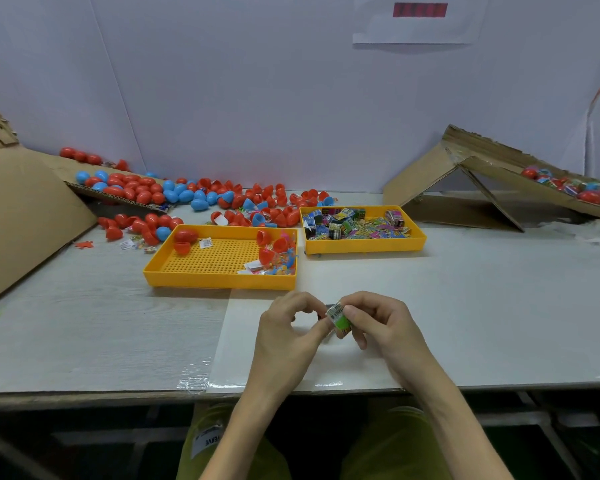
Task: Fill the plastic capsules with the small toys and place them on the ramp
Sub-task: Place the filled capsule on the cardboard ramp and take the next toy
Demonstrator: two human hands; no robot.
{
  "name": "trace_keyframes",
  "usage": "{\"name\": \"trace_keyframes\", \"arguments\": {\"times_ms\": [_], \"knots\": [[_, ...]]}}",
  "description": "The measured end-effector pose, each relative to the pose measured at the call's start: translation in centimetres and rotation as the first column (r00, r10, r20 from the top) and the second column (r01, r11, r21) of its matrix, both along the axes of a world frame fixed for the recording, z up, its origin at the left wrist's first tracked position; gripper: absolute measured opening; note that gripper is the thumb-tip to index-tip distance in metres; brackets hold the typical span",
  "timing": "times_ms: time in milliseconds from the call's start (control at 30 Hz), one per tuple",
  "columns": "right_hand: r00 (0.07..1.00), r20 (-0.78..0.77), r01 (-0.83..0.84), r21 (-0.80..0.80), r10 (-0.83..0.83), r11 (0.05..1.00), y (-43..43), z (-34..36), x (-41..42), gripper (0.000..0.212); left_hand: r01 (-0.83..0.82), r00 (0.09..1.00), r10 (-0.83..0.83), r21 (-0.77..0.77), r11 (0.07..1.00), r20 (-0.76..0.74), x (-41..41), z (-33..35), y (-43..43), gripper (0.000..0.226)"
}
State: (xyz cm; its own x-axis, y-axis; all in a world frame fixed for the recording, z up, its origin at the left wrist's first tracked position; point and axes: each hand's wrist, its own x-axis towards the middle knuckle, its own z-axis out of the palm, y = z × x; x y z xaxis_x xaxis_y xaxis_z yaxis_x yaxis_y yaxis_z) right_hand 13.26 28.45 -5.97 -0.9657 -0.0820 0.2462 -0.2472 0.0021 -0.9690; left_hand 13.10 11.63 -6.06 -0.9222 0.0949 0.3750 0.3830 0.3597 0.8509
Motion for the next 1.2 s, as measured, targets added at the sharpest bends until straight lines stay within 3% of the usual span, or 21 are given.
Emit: {"name": "trace_keyframes", "arguments": {"times_ms": [133, 300, 367, 433, 500, 600, 767, 867, 933, 1200], "knots": [[1.000, -0.003, 0.000, -0.028, 0.000, 1.000, 0.0, 0.0, 0.1, 0.013, -0.006, 0.999, 0.004, 0.073, 0.997, 0.034, 0.0, 0.1, -0.2, 0.010], [0.998, 0.023, 0.054, -0.109, -0.052, 0.993, 0.2, 0.1, -0.1, 0.003, 0.071, 0.974, -0.154, 0.421, 0.904, 0.167, -0.7, 1.1, -1.8, 0.012], [0.997, 0.025, 0.072, -0.081, -0.070, 0.994, 0.2, 0.1, -0.2, 0.012, 0.063, 0.976, -0.125, 0.319, 0.946, 0.181, -1.7, 2.1, -3.0, 0.013], [0.998, 0.018, 0.062, -0.043, -0.062, 0.997, 0.1, 0.0, -0.2, 0.009, 0.023, 0.988, -0.038, 0.102, 0.995, 0.152, -3.7, 3.6, -4.5, 0.012], [0.998, 0.025, 0.063, -0.024, -0.062, 0.998, 0.1, -0.1, -0.2, 0.014, -0.128, 0.988, 0.140, -0.163, 0.978, 0.065, -6.7, 5.4, -6.4, 0.012], [0.996, 0.043, 0.084, -0.022, -0.083, 0.996, 0.1, 0.0, -0.2, 0.018, -0.362, 0.925, 0.373, -0.449, 0.817, -0.068, -11.7, 7.2, -9.8, 0.027], [0.989, 0.070, 0.132, -0.047, -0.128, 0.990, 0.1, 0.2, -0.1, 0.016, -0.389, 0.865, 0.477, -0.805, 0.449, -0.152, -17.0, 7.0, -13.4, 0.032], [0.988, 0.071, 0.141, -0.043, -0.138, 0.989, 0.2, 0.2, 0.0, 0.016, -0.374, 0.846, 0.501, -0.874, 0.310, -0.184, -18.0, 5.6, -13.8, 0.019], [0.987, 0.069, 0.146, -0.040, -0.143, 0.989, 0.2, 0.2, 0.0, 0.016, -0.398, 0.824, 0.527, -0.875, 0.276, -0.209, -18.4, 4.6, -13.8, 0.018], [0.983, 0.076, 0.172, -0.046, -0.169, 0.984, 0.3, 0.2, -0.1, 0.021, -0.482, 0.740, 0.653, -0.804, 0.348, -0.162, -18.6, 4.3, -14.2, 0.034]]}}
